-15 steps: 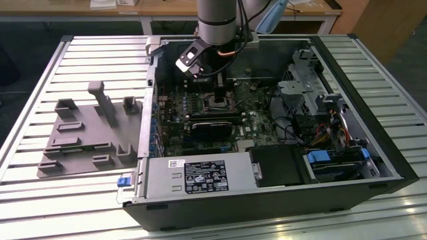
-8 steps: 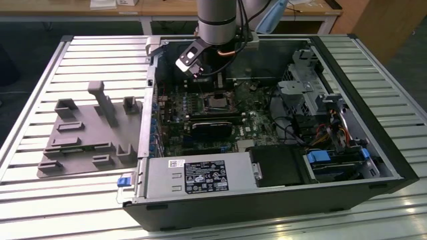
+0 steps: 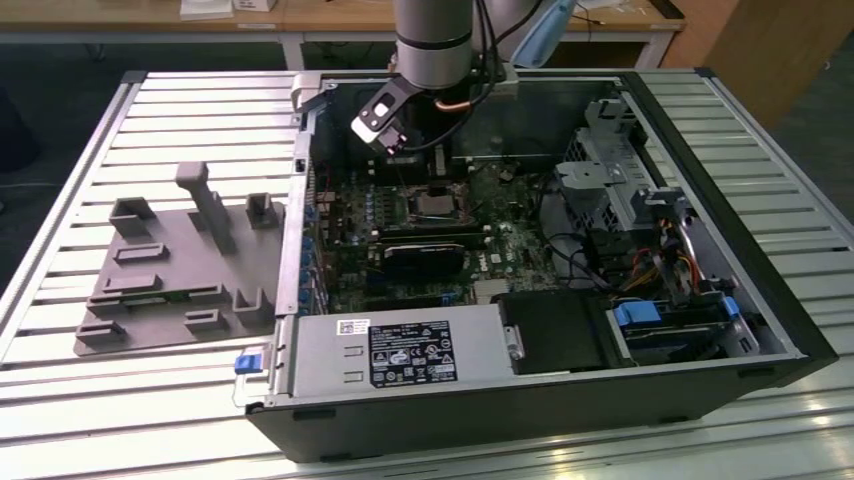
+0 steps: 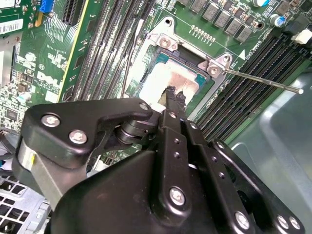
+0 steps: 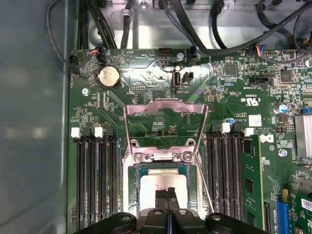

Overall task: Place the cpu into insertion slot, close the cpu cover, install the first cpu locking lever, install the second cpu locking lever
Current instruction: 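Place the cpu into insertion slot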

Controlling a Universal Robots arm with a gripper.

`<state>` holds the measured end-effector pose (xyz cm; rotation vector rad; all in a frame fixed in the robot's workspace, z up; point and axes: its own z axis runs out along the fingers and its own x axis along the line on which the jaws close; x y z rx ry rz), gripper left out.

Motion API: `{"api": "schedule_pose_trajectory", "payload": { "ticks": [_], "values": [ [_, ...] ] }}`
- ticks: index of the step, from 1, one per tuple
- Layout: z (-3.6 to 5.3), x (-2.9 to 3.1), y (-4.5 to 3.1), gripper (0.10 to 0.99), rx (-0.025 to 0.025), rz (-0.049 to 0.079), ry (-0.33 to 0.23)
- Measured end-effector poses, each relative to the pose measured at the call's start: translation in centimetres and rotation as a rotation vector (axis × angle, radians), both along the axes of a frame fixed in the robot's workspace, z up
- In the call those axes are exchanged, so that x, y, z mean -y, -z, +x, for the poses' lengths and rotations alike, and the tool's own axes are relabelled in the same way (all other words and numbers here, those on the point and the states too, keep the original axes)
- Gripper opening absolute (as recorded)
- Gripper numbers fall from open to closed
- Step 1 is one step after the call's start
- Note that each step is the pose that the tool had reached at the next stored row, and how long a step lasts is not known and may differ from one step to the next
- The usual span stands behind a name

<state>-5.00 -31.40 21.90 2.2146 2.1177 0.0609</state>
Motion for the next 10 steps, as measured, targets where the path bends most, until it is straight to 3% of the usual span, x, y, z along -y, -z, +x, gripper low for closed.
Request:
{"api": "schedule_pose_trajectory", "payload": {
  "ticks": [6,10],
  "values": [
    [0.33,0.00,-0.03,0.102,-0.0001,0.000,0.000],
    [0.34,0.00,-0.66,0.102,0.0000,0.001,0.000]
  ]
}}
